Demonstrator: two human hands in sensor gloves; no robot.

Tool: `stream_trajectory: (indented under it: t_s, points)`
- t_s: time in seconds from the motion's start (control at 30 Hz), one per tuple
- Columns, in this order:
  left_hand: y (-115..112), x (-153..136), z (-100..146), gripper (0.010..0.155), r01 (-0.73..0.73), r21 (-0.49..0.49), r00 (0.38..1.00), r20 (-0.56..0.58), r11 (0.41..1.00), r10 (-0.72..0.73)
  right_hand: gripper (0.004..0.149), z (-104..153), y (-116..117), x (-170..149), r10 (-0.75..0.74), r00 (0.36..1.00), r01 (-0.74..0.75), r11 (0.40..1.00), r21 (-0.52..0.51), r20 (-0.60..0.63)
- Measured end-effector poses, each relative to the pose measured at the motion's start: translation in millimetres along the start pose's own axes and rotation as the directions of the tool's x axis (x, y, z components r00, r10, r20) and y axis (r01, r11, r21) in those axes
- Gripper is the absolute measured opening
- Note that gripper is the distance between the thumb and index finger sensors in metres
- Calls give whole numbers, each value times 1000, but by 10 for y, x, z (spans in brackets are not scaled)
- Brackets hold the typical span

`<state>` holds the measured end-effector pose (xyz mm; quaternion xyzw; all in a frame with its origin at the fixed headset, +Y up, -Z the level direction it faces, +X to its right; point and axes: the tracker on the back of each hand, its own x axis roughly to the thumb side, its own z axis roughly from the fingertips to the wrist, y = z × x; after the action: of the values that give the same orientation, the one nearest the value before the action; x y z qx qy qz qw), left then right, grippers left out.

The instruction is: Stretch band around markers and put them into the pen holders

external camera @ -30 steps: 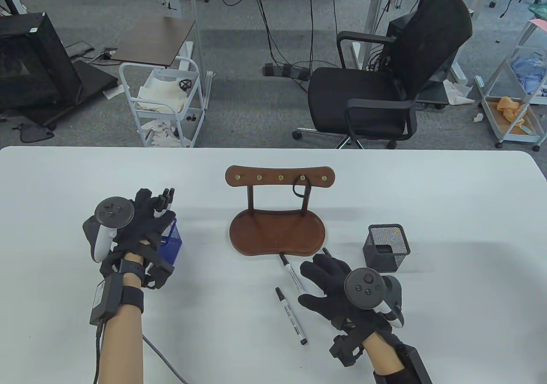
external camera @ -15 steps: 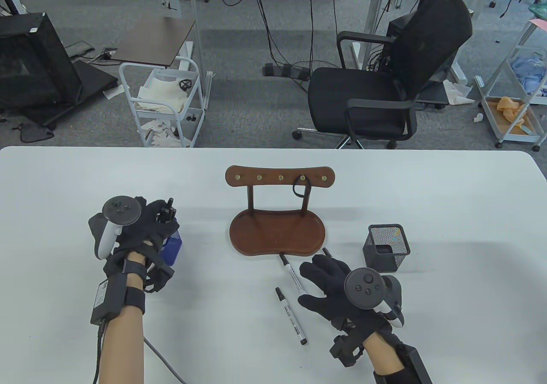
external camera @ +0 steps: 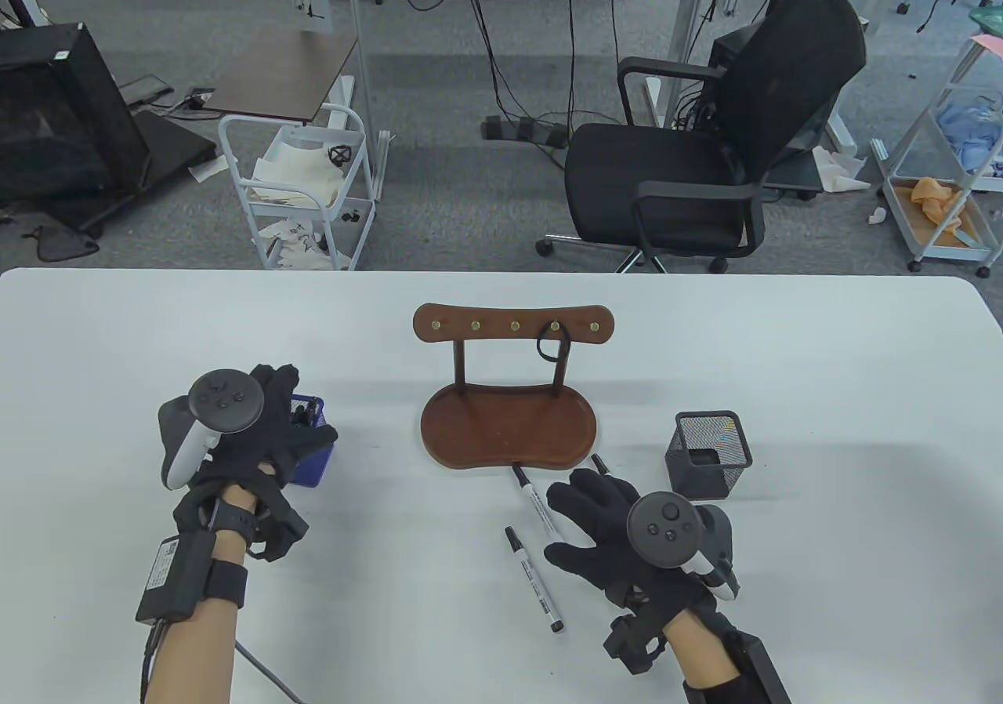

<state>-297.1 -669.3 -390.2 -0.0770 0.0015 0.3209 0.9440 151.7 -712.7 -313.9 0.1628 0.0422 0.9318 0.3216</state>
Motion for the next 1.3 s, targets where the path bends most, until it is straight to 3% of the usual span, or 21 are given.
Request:
stream_trajectory:
  t_s: [0.4,0.7,0.97,1.3]
  points:
    - [-243,537,204,94,150,-15,975,170,989,-145,71,-1,5,7,-1,1000,1,1000,3,-12]
    - [-329,871,219,90,105,-13,958,268,994,-98,71,-3,-13,1,-9,1000,9,1000,-2,-17]
    - [-637,1231,52,86,31,-32,946,323,999,-19,70,-1,-32,-10,-17,1000,17,1000,-8,-21]
    - [-1099,1509,-372,77,-180,-63,958,217,982,190,69,7,-84,-36,-37,999,37,999,-25,-23]
